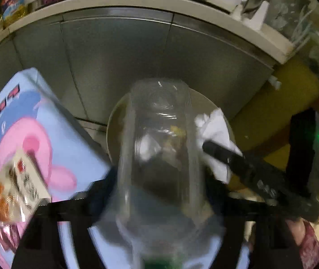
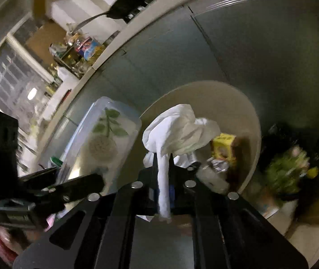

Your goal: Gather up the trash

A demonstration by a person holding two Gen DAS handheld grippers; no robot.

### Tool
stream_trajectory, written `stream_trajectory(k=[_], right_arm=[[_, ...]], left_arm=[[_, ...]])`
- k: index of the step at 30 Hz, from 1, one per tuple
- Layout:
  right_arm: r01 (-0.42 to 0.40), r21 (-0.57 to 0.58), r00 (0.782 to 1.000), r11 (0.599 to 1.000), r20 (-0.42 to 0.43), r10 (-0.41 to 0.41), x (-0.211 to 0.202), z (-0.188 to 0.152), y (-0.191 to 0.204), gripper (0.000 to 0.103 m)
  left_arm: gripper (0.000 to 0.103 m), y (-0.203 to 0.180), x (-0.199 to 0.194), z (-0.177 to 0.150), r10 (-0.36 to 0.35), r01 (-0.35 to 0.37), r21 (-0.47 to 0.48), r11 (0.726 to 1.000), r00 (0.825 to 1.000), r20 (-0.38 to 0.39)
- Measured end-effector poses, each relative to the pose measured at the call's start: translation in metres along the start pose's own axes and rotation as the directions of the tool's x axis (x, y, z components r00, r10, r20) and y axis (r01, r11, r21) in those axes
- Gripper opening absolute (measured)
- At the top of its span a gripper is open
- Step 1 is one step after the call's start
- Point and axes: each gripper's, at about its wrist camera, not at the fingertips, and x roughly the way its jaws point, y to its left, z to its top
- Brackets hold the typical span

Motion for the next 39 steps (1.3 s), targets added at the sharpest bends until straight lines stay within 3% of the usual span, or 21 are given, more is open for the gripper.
stream_trajectory(k=[1,2,9,14,19,25,30,33,35,39], right_arm=[[0.012,0.018,1.000,1.000,-0.007,-0.012,0.004,0.003,-0.003,0.047],[0.025,0.027,1.000,0.999,0.000,-0.025,0.005,0.005,-0.004,0.056],[0.056,0.003,0.993,0.998,0.106,-0.056,-0.013,0.003,0.002,0.057],[0.058,-0.001,0.988,0.998,0.145,-0.057,-0.029,-0.007,0.011,0.058],[0.060,-0.046,0.983,0.997,0.179,-0.051,-0.045,-0.030,0.028,0.058],[0.017,-0.114,0.989,0.993,0.147,0.000,-0.049,-0.054,0.067,0.056],[-0.034,-0.203,0.996,0.979,0.071,0.049,-0.037,-0.075,0.110,0.055],[-0.063,-0.235,0.998,0.970,0.003,0.065,-0.021,-0.092,0.133,0.053],[-0.085,-0.249,0.996,0.965,-0.047,0.076,-0.009,-0.104,0.146,0.052],[-0.126,-0.295,0.985,0.947,-0.148,0.085,0.016,-0.128,0.180,0.052]], left_arm=[[0.083,-0.001,0.002,0.005,0.020,-0.020,-0.002,1.000,1.000,0.013],[0.083,-0.001,0.003,0.009,0.029,-0.029,-0.003,1.000,0.999,0.020],[0.086,0.011,-0.030,0.010,0.058,-0.049,-0.070,0.996,0.991,0.118],[0.086,0.027,-0.062,-0.007,0.056,-0.036,-0.113,0.993,0.983,0.175],[0.086,0.050,-0.096,-0.058,0.105,-0.072,-0.150,0.986,0.969,0.223],[0.086,0.093,-0.126,-0.152,0.194,-0.143,-0.244,0.959,0.960,0.201],[0.086,0.138,-0.164,-0.235,0.281,-0.206,-0.355,0.912,0.944,0.175],[0.086,0.171,-0.195,-0.279,0.353,-0.244,-0.461,0.853,0.921,0.165],[0.086,0.194,-0.215,-0.302,0.409,-0.269,-0.533,0.802,0.898,0.162],[0.097,0.239,-0.245,-0.326,0.570,-0.417,-0.580,0.700,0.816,0.101]])
